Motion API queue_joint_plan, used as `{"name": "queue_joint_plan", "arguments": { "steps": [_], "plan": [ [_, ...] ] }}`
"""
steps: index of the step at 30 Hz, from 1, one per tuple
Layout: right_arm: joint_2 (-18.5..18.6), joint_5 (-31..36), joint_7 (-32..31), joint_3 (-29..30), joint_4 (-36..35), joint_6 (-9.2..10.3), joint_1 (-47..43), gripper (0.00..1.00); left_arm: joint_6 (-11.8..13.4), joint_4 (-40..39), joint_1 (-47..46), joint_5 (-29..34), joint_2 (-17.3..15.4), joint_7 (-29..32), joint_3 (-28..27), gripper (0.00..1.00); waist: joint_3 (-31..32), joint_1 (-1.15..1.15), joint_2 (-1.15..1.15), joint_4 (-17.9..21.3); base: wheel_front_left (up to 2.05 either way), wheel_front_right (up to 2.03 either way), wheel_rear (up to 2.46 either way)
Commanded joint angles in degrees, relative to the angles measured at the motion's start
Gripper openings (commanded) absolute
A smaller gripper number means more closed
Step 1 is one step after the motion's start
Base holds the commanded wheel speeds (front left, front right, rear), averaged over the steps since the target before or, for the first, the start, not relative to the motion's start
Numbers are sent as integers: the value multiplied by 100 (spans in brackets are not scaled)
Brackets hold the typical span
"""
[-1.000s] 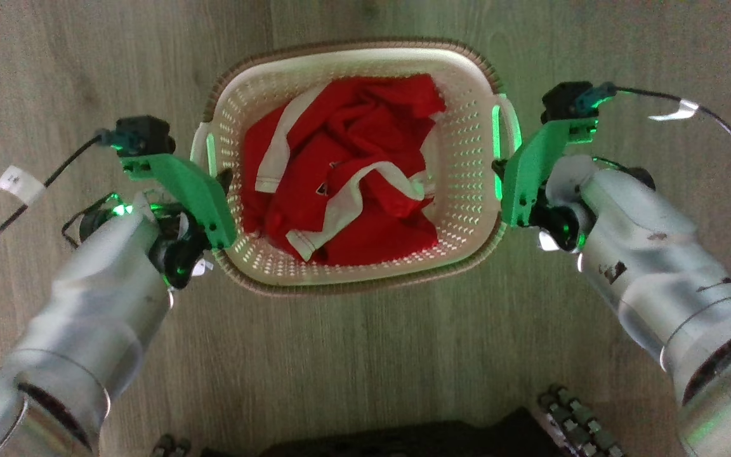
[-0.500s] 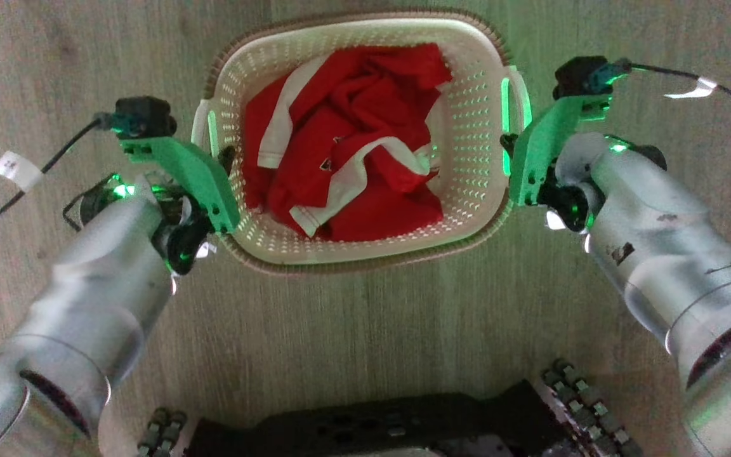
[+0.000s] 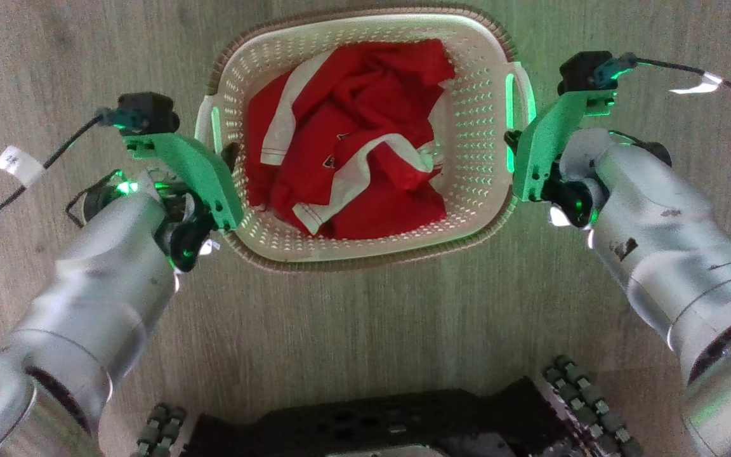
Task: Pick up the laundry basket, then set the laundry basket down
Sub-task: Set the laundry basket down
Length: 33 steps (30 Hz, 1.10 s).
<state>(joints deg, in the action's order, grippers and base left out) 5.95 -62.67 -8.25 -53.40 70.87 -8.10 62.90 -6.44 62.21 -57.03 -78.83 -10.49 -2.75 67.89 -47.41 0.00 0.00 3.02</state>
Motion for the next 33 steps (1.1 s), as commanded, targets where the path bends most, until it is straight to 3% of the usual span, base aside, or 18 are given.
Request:
{"name": "queue_joint_plan", "arguments": {
  "steps": [1,3,4,5,6,11,23,33],
  "plan": [
    [229,-10,8,-26,119,61,-276,0,-104,-127,6,-41,-88,-24,-56,0,22,0,0,7,0,0,0],
    [217,-47,-20,-53,-78,61,-338,0,-104,-157,29,-106,-85,6,-40,0,49,0,0,12,0,0,0],
    [229,-79,-67,-70,-201,61,-384,38,-104,-198,39,-143,-86,72,-21,2,63,0,0,11,0,0,0],
    [266,-92,-85,-96,-316,61,-417,100,-104,-218,41,-167,-96,97,-6,36,77,0,0,8,0,0,0],
    [302,-114,-98,-122,-456,61,-456,100,-104,-244,59,-228,-95,170,-8,100,90,0,0,6,0,0,0],
    [498,-184,-142,-218,-778,61,-581,100,-104,-415,81,-378,-139,419,63,100,146,0,0,-17,0,0,0],
    [628,-288,-36,-304,-866,61,-713,100,-104,-257,124,-466,-148,254,155,100,362,0,0,-37,0,0,0],
    [679,-279,886,-333,-919,61,-1091,100,-104,250,382,-303,-51,-618,232,100,1023,0,0,-83,0,0,0]
  ]
}}
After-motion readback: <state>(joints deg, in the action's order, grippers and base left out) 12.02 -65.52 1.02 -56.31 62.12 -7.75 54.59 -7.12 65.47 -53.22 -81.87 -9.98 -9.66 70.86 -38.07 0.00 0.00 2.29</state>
